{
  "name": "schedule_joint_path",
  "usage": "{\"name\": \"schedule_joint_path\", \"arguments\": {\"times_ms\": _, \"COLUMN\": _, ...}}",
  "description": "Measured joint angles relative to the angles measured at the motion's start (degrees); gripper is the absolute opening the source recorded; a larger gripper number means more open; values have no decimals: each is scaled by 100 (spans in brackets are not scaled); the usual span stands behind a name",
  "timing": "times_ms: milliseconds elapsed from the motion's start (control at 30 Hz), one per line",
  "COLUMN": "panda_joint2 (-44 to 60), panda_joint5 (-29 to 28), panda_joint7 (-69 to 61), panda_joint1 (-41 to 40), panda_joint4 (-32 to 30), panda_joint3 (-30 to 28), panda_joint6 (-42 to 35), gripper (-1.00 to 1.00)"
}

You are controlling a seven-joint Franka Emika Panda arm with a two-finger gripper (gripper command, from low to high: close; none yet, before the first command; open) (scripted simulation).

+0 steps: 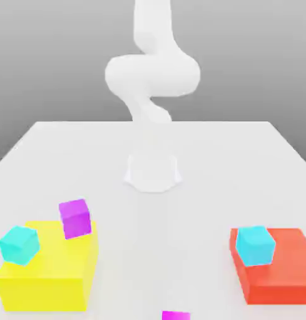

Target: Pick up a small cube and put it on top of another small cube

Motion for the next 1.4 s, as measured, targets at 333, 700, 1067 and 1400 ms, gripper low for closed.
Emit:
{"name": "schedule_joint_path", "arguments": {"times_ms": 333, "panda_joint2": 2113, "panda_joint5": -180, "panda_joint7": 370, "panda_joint1": -94, "panda_joint4": 58, "panda_joint3": 214, "panda_joint6": 606, "gripper": 0}}
{"name": "schedule_joint_path", "arguments": {"times_ms": 700, "panda_joint2": 4397, "panda_joint5": -346, "panda_joint7": 746, "panda_joint1": -81, "panda_joint4": 121, "panda_joint3": 332, "panda_joint6": 1262, "gripper": 0}}
{"name": "schedule_joint_path", "arguments": {"times_ms": 1067, "panda_joint2": 6672, "panda_joint5": -359, "panda_joint7": 963, "panda_joint1": 37, "panda_joint4": 274, "panda_joint3": 309, "panda_joint6": 2177, "gripper": 0}}
{"name": "schedule_joint_path", "arguments": {"times_ms": 1400, "panda_joint2": 6920, "panda_joint5": -387, "panda_joint7": 986, "panda_joint1": 60, "panda_joint4": 324, "panda_joint3": 282, "panda_joint6": 2363, "gripper": -100}}
